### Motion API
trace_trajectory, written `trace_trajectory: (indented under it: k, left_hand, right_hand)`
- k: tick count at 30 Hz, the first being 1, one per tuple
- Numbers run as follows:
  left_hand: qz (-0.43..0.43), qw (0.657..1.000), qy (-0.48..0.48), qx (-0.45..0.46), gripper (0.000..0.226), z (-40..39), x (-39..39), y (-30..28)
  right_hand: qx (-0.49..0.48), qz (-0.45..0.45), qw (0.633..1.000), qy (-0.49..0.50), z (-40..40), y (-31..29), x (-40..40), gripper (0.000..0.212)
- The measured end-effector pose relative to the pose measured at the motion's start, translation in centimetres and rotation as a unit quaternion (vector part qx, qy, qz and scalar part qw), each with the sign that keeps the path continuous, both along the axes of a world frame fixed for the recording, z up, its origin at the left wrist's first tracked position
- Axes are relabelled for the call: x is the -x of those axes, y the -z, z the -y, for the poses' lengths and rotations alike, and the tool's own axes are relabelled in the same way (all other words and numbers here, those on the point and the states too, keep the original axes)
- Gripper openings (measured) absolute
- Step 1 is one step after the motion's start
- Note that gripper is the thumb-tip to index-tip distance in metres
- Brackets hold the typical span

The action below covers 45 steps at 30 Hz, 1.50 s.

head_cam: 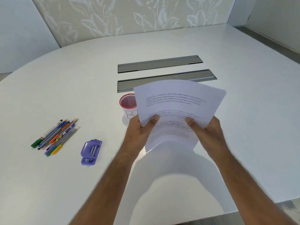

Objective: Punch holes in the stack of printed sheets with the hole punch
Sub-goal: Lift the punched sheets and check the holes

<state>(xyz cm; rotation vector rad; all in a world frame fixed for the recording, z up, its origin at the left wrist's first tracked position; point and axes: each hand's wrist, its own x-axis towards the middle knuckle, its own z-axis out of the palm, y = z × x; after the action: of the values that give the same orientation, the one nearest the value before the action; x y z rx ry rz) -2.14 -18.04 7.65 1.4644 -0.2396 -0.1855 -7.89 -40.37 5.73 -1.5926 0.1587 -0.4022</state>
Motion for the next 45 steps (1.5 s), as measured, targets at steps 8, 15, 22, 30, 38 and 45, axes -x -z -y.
trace_trajectory:
  k: [8,15,22,30,38,45]
  left_hand:
    - [-0.017,1.000,-0.003,0.014,0.020,-0.1,-0.2,0.8]
    - [-0.039,0.986,-0.032,0.159,0.024,-0.8,-0.8,-0.7]
    - [-0.045,0.957,0.013,0.286,0.038,-0.9,-1.3,-0.9]
    - [-0.074,0.944,0.007,0.321,0.049,0.5,-0.9,0.9]
    - [-0.041,0.952,-0.042,0.301,0.052,-2.8,-2.3,2.0]
    - [-0.051,0.975,-0.127,0.176,0.035,-5.9,-2.9,2.2]
  right_hand:
    - [0.032,-0.018,0.999,-0.002,0.5,0.6,0.2,0.029]
    - [0.057,-0.026,0.998,0.005,2.6,0.6,0.3,0.033]
    - [-0.139,0.034,0.989,-0.027,2.5,1.0,0.1,0.059]
    - [-0.282,0.071,0.953,-0.087,-0.5,1.8,-0.9,0.051]
    - [-0.132,0.044,0.990,0.005,2.3,2.4,-0.6,0.046]
    - [-0.079,0.030,0.996,0.027,5.2,2.3,0.0,0.037]
